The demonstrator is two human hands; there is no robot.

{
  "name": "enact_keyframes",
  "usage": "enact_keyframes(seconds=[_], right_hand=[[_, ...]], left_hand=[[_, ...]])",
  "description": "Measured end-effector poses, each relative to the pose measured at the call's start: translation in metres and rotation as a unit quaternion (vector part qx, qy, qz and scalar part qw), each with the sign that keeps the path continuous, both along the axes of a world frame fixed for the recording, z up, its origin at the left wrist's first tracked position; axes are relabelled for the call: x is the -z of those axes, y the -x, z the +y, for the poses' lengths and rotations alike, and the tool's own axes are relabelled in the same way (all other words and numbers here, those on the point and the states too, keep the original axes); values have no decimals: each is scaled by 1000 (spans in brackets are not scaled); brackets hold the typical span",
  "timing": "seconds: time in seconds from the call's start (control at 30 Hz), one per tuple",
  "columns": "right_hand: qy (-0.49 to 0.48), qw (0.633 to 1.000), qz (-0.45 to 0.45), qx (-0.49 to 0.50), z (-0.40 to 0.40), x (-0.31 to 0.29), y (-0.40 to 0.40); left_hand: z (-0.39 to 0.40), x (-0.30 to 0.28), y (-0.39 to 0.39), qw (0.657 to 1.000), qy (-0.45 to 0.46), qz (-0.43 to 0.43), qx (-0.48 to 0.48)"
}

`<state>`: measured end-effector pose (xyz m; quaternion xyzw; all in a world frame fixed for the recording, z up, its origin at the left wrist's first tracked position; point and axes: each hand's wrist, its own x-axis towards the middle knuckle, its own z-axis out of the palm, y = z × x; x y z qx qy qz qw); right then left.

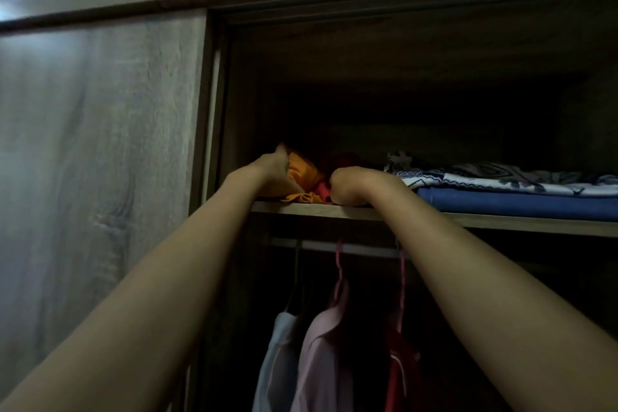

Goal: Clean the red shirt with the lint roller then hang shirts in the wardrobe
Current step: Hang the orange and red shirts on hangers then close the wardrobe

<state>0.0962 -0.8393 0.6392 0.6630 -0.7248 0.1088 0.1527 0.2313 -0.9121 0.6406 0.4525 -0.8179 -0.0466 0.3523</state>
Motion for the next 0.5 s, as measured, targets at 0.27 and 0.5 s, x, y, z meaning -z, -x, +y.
enact_keyframes(seconds=[0.27, 0.5], right_hand=[[33, 997, -60, -17, 2, 5, 2], [44, 995, -86, -6, 4, 7, 5]], left_hand=[[24, 4, -6, 979, 200, 41, 3], [43, -23, -32, 946, 295, 138, -8]])
